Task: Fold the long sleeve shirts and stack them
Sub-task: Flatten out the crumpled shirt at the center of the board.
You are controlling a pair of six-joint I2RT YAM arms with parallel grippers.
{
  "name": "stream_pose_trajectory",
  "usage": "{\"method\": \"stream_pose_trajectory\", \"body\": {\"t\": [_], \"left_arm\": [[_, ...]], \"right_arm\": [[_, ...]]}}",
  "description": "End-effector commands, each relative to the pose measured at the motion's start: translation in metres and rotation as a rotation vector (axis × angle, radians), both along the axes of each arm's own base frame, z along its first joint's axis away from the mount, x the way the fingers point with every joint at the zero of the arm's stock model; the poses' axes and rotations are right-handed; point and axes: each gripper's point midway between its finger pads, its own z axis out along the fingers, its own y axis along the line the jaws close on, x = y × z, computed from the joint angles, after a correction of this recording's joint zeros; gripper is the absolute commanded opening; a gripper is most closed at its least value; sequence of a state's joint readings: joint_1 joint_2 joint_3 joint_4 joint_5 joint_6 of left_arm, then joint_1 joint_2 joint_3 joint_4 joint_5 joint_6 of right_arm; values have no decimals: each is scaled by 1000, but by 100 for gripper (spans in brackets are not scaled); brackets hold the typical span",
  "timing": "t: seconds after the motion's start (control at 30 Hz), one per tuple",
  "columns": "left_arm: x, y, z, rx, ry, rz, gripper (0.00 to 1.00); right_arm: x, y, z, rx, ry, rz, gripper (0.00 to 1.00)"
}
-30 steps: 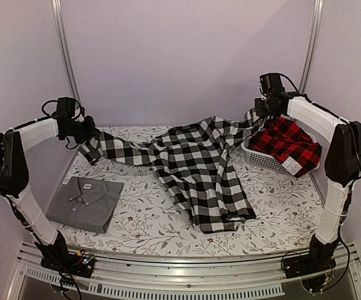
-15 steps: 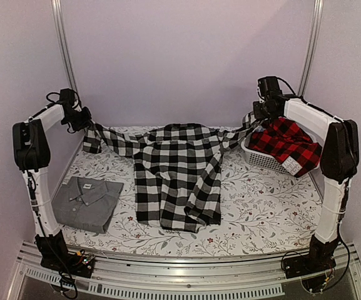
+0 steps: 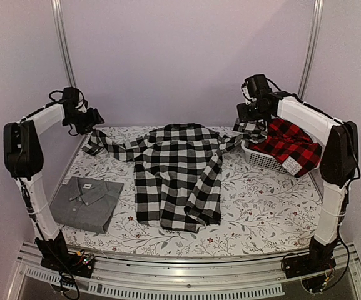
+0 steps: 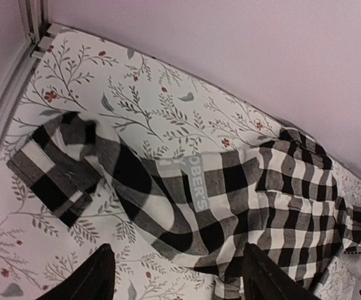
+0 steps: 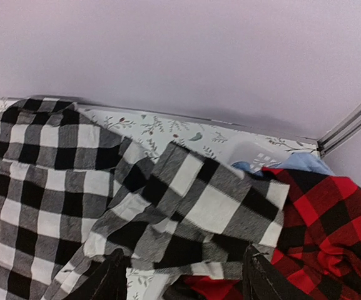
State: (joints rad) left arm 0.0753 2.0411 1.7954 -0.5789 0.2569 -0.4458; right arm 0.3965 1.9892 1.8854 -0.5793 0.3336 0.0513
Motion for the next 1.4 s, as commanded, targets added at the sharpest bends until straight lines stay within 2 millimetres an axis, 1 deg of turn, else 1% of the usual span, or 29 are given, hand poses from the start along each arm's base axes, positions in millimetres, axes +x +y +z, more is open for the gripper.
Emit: {"method": "stream_pose_trajectory", "body": {"t": [0.0, 0.1, 0.13, 0.2, 0.23, 0.27, 0.3, 0.33, 0.4, 0.43, 0.53, 0.6, 0.67, 0.77, 0.87, 1.07, 1.3, 1.37], "left_arm": [[-51, -76, 18, -80, -44, -121, 66], [-95, -114, 7, -113, -29, -169, 63], [-111, -125, 3, -119, -21, -185, 62], [-141, -144, -8, -134, -2, -209, 60], [-160, -160, -8, -146, -10, -245, 58], [-176, -169, -20, -147, 22, -257, 58], [-192, -178, -23, -150, 22, -273, 57], [-208, -185, -30, -154, 35, -287, 56], [-239, -195, -46, -154, 63, -306, 54], [-256, -196, -59, -151, 91, -306, 53], [-293, -202, -79, -148, 130, -331, 48], [-315, -210, -90, -148, 146, -367, 47], [-333, -218, -102, -135, 167, -398, 46], [-351, -223, -119, -113, 206, -418, 43], [-360, -228, -130, -86, 220, -429, 42], [-357, -235, -143, -39, 230, -423, 41], [-358, -240, -157, 20, 253, -418, 36], [-355, -240, -160, 37, 248, -405, 31]], "right_arm": [[-69, 69, 1, 44, 48, 143, 61], [-110, 108, -16, 83, 94, 221, 58], [-124, 117, -19, 87, 101, 236, 57], [-151, 137, -32, 98, 137, 272, 54], [-169, 152, -35, 111, 150, 308, 52], [-178, 157, -40, 111, 161, 317, 52], [-195, 171, -44, 118, 171, 342, 51], [-208, 178, -51, 121, 186, 360, 51], [-233, 193, -65, 139, 224, 397, 49], [-245, 199, -74, 155, 246, 402, 48], [-276, 211, -97, 184, 301, 422, 47], [-291, 217, -112, 214, 338, 432, 46], [-300, 221, -123, 234, 365, 441, 45], [-305, 224, -137, 241, 384, 428, 45], [-305, 228, -145, 229, 383, 416, 46], [-300, 233, -159, 189, 389, 388, 47], [-294, 242, -167, 143, 388, 380, 51], [-292, 243, -170, 128, 387, 371, 51]]}}
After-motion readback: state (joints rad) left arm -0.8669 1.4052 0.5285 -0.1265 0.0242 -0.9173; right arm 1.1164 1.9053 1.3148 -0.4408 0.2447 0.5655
